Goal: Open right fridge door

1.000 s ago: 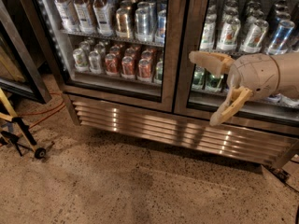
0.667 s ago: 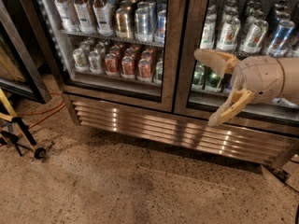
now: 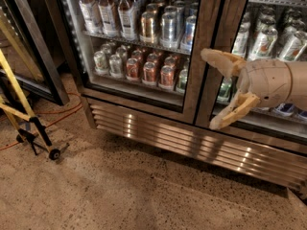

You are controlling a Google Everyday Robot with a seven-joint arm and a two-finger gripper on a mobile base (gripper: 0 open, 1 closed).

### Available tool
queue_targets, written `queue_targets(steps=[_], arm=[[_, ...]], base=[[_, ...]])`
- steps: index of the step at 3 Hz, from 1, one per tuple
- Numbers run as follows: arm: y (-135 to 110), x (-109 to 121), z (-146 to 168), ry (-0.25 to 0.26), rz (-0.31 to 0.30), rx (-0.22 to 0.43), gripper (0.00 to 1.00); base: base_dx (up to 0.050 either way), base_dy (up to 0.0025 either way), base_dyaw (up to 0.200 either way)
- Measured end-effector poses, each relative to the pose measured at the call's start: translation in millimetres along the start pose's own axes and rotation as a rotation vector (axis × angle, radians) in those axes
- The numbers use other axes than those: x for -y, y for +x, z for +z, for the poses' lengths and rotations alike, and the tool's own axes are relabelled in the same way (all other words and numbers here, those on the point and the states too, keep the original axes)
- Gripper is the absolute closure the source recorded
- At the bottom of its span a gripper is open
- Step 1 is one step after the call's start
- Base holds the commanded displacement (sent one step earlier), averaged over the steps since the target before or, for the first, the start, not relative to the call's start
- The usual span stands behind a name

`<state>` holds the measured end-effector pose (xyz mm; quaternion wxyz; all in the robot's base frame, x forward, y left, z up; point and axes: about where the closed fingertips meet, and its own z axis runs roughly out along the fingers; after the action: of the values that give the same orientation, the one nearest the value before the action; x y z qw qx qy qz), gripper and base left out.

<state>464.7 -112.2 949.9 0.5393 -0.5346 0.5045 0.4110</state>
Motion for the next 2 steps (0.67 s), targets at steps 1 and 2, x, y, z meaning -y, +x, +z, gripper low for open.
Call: queue_targets(steps=[1,2], arm=[[0.0,0.0,0.0,0.0,0.0,0.0,0.0],[0.0,0.0,0.0,0.0,0.0,0.0,0.0]], base=[[0.037,-0.00245,-0.132],[0.049,0.0,0.0]])
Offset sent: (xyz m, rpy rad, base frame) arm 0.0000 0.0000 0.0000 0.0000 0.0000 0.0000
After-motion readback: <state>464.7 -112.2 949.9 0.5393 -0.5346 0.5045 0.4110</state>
